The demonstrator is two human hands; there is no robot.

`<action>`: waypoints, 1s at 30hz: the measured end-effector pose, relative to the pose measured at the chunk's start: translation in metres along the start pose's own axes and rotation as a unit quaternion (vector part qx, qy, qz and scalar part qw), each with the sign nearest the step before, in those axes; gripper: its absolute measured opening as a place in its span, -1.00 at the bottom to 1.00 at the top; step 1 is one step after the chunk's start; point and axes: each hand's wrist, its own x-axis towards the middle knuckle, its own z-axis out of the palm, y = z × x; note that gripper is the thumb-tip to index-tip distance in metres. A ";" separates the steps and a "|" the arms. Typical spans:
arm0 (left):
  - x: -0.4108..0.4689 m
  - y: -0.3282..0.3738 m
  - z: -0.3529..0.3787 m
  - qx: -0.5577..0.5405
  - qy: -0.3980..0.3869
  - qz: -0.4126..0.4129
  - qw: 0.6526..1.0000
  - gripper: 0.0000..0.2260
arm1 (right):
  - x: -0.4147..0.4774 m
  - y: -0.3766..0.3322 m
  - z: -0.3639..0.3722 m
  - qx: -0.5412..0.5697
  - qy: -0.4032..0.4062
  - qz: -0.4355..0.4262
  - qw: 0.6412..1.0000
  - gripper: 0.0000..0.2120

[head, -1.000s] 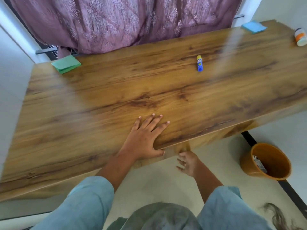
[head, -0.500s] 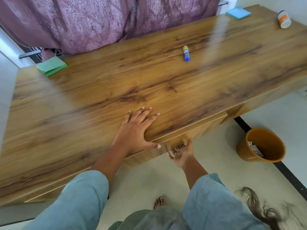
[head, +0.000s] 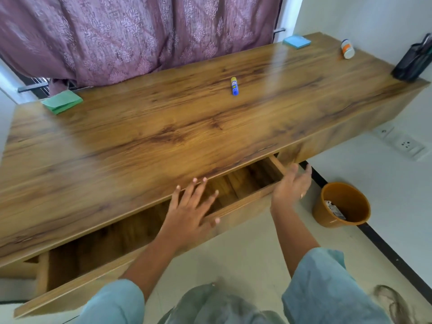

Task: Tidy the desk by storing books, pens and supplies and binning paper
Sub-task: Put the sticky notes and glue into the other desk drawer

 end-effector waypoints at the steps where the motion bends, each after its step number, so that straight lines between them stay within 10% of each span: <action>1: -0.007 0.009 0.004 -0.039 -0.023 -0.013 0.999 -0.35 | 0.001 -0.006 -0.005 -0.082 -0.023 -0.087 0.993 -0.54; 5: -0.023 0.030 -0.005 -0.177 -0.120 -0.077 0.974 -0.37 | -0.016 0.007 -0.028 -0.465 -0.237 -0.253 0.815 -0.66; 11: -0.051 0.060 0.004 -0.198 -0.159 -0.142 0.957 -0.39 | -0.047 0.009 -0.082 -0.601 -0.289 -0.324 0.671 -0.55; 30: -0.110 0.145 0.028 -0.410 -0.333 -0.166 0.833 -0.31 | -0.075 -0.004 -0.157 -0.724 -0.362 -0.245 0.534 -0.76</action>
